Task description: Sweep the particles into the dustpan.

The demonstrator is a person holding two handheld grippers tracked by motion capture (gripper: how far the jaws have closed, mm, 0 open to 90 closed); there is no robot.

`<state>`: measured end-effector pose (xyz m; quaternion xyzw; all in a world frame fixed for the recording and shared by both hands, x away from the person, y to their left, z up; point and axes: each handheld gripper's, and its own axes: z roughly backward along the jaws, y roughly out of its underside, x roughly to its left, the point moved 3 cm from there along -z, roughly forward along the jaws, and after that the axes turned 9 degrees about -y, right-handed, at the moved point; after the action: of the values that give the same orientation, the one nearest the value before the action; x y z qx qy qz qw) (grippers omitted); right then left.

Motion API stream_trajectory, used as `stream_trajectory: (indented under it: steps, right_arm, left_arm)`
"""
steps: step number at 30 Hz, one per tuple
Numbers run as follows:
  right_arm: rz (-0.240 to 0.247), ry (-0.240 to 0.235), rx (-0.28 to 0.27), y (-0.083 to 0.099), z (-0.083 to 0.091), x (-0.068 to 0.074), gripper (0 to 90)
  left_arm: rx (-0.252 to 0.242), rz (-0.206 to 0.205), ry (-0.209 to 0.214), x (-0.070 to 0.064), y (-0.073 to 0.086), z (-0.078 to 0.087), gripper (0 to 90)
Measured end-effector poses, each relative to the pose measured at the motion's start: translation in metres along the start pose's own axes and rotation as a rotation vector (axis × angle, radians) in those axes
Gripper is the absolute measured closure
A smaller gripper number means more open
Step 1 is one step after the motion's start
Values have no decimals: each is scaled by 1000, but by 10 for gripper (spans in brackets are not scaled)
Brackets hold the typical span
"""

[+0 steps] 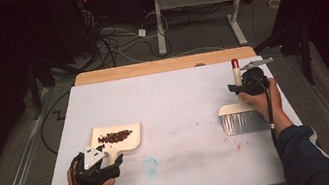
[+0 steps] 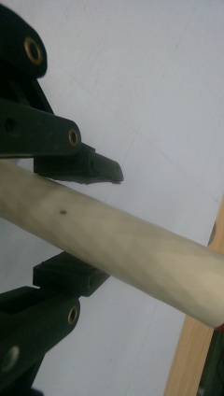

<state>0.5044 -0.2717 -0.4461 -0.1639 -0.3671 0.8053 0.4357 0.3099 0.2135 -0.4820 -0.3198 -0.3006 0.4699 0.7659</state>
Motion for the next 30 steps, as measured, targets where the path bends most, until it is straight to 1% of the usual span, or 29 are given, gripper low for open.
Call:
stream_trajectory:
  steps: [3, 5, 6, 7, 8, 10, 12, 13, 15, 17, 23, 26, 30]
  right_arm:
    - [-3, 37, 11, 1, -3, -2, 563]
    - [-6, 77, 14, 2, -5, -3, 511]
    - [-3, 88, 13, 2, -6, -3, 506]
    - [-4, 100, 8, 1, -6, -4, 488]
    - [-4, 109, 0, 1, -6, -4, 490]
    - [-6, 100, -18, 1, -6, -3, 490]
    - [-7, 102, -28, 1, -5, -2, 489]
    - [-6, 95, -35, 0, -5, -2, 488]
    - [-8, 93, -49, 0, -3, -1, 487]
    - [-10, 77, -70, -1, -1, 0, 484]
    - [2, 72, -96, -3, 3, 5, 475]
    - [2, 55, -115, -2, 5, 7, 464]
    - [6, 48, -151, -3, 14, 10, 434]
  left_arm:
    - [-1, -13, 7, -2, 0, 0, 262]
    - [-6, -21, 16, -4, 0, 0, 261]
    - [-5, -28, 19, -5, 0, 0, 257]
    - [-5, -39, 14, -6, 0, 0, 257]
    - [-5, -49, 11, -7, 0, 0, 257]
    - [-8, -62, 21, -9, 0, 0, 256]
    - [-17, -73, 23, -11, -1, 1, 255]
    - [-17, -76, 24, -11, -1, 1, 254]
    - [-9, -86, 13, -11, -1, 0, 254]
    - [-8, -87, 19, -12, 0, 0, 254]
    - [-6, -102, 22, -14, 0, 0, 252]
    - [-9, -111, 22, -15, 0, 0, 248]
    - [-19, -123, 33, -17, 0, 1, 230]
